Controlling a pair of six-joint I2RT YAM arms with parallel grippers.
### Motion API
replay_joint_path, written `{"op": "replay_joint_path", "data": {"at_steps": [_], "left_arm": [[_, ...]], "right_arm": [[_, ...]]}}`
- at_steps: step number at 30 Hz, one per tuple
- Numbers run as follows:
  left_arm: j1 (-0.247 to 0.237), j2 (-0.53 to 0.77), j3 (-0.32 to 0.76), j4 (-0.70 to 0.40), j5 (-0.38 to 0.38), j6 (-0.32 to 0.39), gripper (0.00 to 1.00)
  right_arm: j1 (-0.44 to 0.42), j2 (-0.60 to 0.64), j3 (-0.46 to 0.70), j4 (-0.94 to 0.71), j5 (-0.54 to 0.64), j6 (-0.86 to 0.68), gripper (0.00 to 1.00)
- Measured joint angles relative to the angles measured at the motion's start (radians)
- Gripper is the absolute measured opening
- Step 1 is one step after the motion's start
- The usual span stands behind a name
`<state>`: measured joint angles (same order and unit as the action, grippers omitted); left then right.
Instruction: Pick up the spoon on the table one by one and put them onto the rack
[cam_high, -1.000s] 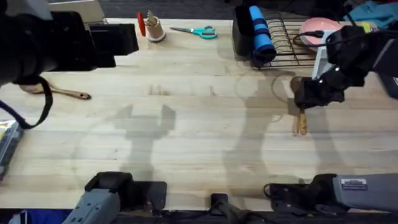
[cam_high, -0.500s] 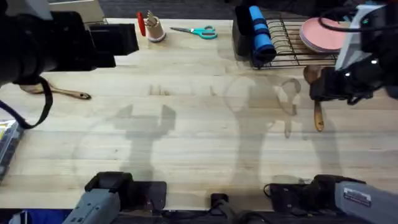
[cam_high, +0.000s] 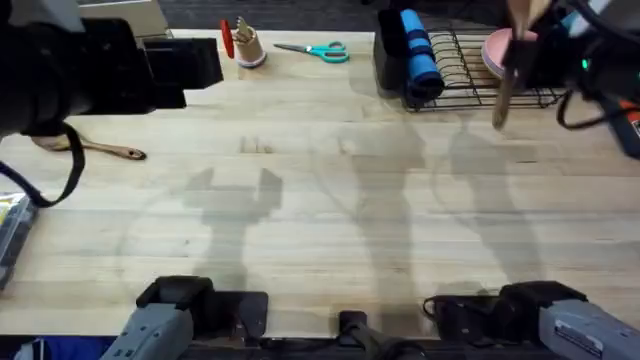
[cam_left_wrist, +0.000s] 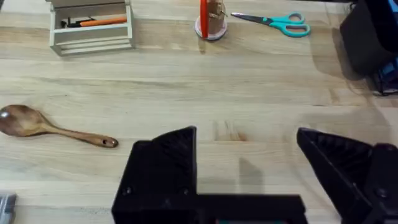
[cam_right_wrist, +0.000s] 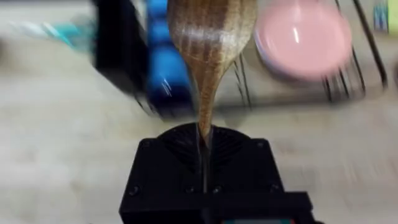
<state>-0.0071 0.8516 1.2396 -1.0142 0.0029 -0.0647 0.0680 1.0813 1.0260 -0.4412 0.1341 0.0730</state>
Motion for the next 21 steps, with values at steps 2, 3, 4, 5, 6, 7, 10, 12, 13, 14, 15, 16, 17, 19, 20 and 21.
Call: {"op": "replay_joint_path", "data": {"at_steps": [2,3,4,5,6,7,10,12,13,14,15,16,17,19,20,21], "left_arm": [[0.0,0.0,0.0,0.0,0.0,0.0,0.993],[0.0,0.0,0.0,0.0,0.0,0.0,0.992],[0.0,0.0,0.0,0.0,0.0,0.0,0.992],[0.0,0.0,0.0,0.0,0.0,0.0,0.992],[0.0,0.0,0.0,0.0,0.0,0.0,0.993],[0.0,0.0,0.0,0.0,0.0,0.0,0.993],[0.0,0.0,0.0,0.0,0.0,0.0,0.993],[0.0,0.0,0.0,0.0,0.0,0.0,0.993],[0.0,0.0,0.0,0.0,0.0,0.0,0.993],[0.0,0.0,0.0,0.0,0.0,0.0,0.993],[0.0,0.0,0.0,0.0,0.0,0.0,0.994],[0.0,0.0,0.0,0.0,0.0,0.0,0.992],[0.0,0.0,0.0,0.0,0.0,0.0,0.993],[0.0,0.0,0.0,0.0,0.0,0.0,0.993],[0.0,0.0,0.0,0.0,0.0,0.0,0.993],[0.0,0.0,0.0,0.0,0.0,0.0,0.993]], "right_arm": [[0.033,0.008,0.0,0.118,0.0,0.002,0.032],[0.047,0.015,0.0,0.176,0.0,0.002,0.032],[0.058,0.023,0.001,0.224,0.0,0.003,0.032],[0.068,0.034,0.001,0.278,0.0,0.003,0.032],[0.076,0.049,0.002,0.335,0.0,0.006,0.032],[0.082,0.064,0.002,0.384,0.0,0.01,0.032],[0.095,0.125,0.002,0.539,0.0,0.03,0.032],[0.099,0.17,0.002,0.624,0.0,0.035,0.032],[0.1,0.19,0.002,0.661,0.0,0.036,0.032],[0.1,0.215,0.002,0.706,0.0,0.039,0.032],[0.1,0.236,0.002,0.738,0.0,0.04,0.032],[0.1,0.257,0.002,0.765,0.0,0.04,0.032],[0.1,0.277,0.002,0.791,0.0,0.041,0.032],[0.1,0.315,0.002,0.843,0.0,0.044,0.032],[0.1,0.331,0.002,0.862,0.0,0.044,0.032],[0.1,0.348,0.002,0.885,0.0,0.046,0.032]]}}
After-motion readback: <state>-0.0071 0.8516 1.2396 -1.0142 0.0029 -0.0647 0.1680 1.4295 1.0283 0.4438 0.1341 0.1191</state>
